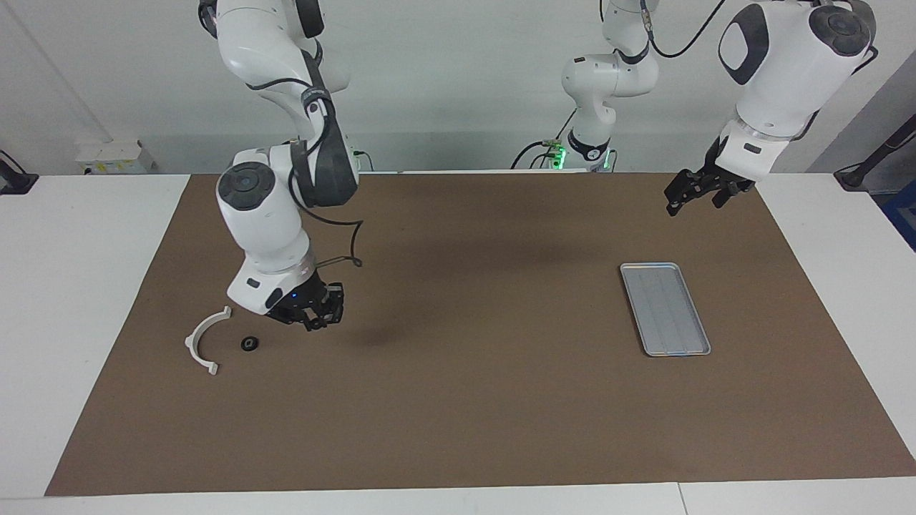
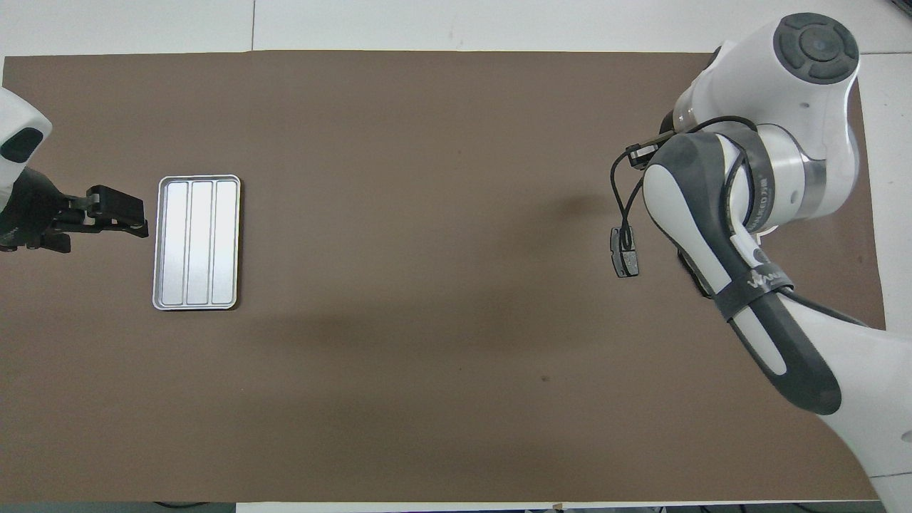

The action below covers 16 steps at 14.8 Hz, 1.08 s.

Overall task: Place bearing gear from tray to pile
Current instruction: 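Carry the bearing beside the first bearing near the bracket and release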

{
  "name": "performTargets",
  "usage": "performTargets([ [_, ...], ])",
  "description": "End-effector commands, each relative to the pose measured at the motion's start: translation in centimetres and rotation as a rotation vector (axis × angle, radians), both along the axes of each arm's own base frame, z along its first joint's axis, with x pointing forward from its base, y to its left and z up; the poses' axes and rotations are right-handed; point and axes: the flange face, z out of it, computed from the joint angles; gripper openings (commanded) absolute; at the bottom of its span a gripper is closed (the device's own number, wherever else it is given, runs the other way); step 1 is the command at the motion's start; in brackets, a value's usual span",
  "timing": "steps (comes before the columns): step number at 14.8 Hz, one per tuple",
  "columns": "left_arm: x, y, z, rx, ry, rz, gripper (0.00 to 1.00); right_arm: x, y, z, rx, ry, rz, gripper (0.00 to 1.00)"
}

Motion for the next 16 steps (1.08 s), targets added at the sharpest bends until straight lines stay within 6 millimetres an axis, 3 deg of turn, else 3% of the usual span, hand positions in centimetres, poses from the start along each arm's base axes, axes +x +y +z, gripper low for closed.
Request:
performTargets([
  [1,-0.1,0.2,0.5,0.012,-0.011,-0.005,1.0,-0.2,-2.4,-2.0,0.019,0.033,0.049,0.0],
  [3,-0.2,0.2,0.6,0.012,-0.012,-0.005,1.0,-1.4,-3.5,-4.4,0.018,0.044,0.042,0.0],
  [7,-0.1,0.2,0.5,0.012,-0.011,-0.005,1.0,-3.6,-3.5,-7.1,0.017,0.038,0.055,0.0],
  [16,-0.2,0.2,0.6,0.012,-0.012,-0.006,1.0,-3.8,-6.7,-9.0,0.013,0.018,0.105,0.0],
])
